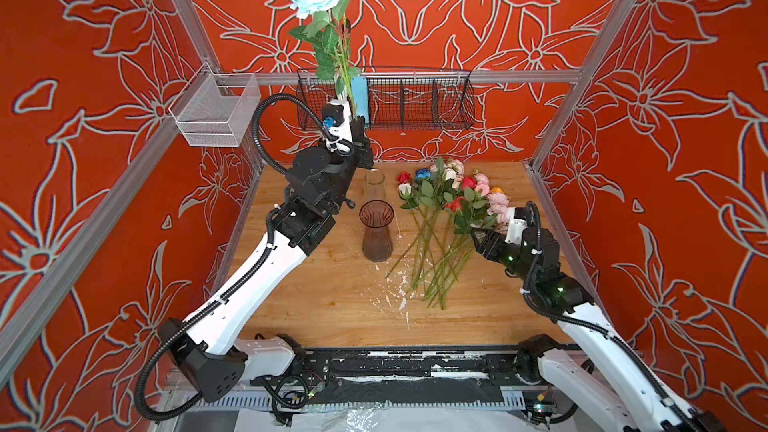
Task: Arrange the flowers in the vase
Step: 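Raise the white rose with the left gripper and lower its stem into the pink vase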
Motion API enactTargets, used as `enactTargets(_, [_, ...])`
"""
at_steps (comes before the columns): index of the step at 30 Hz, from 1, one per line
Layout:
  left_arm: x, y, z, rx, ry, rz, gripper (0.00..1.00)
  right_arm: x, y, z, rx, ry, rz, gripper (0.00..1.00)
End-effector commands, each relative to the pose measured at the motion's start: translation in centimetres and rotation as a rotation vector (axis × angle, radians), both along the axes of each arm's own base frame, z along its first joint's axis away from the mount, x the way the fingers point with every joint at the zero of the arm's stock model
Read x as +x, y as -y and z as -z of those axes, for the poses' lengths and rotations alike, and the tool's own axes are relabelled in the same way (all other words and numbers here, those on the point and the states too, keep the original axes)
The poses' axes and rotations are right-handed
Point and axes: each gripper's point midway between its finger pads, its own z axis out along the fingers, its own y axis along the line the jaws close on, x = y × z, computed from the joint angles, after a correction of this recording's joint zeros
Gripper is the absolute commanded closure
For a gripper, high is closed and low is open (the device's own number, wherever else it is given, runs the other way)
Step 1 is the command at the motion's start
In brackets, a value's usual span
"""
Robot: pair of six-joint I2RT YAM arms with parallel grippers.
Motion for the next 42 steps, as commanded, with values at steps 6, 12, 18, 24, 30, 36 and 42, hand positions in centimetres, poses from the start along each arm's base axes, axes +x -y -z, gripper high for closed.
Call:
enactTargets(6, [-0.3, 1.7, 4.4, -0.071, -0.105, 0.121, 1.00, -0.3, 0.7, -1.3, -0.025, 0.024, 0.027, 0.34])
enactTargets(12, [0.0, 3.6, 9.8, -0.011, -0.226, 0.172, 1.00, 0.1, 0.3, -0.5, -0.041, -0.009, 0.002, 0.38])
enactTargets(18, [0.0, 5.1, 15.3, 0.105, -0.283, 0.125, 1.00, 2.0, -1.8, 2.5, -0.052, -0.151, -0.085, 0.48])
enactTargets(24, [0.0, 4.3, 18.9, 0.088, -0.335, 0.091, 1.00, 4.2, -1.6, 5.3, -0.088, -0.242, -0.049, 0.56])
enactTargets(30, [-0.3, 4.3, 21.3, 0.113, -0.391, 0.096, 0.95, 7.6, 0.0, 8.5, -0.208, -0.305, -0.042, 0.46])
enactTargets(36, [-0.9, 3.6, 21.9, 0.105, -0.393, 0.083, 0.84, 10.8, 0.8, 11.6, -0.239, -0.434, -0.010, 0.60])
enactTargets(42, [-1.4, 3.7, 21.6, 0.111, -0.371, 0.103, 0.80, 11.7, 1.3, 12.8, -0.234, -0.499, 0.048, 0.65])
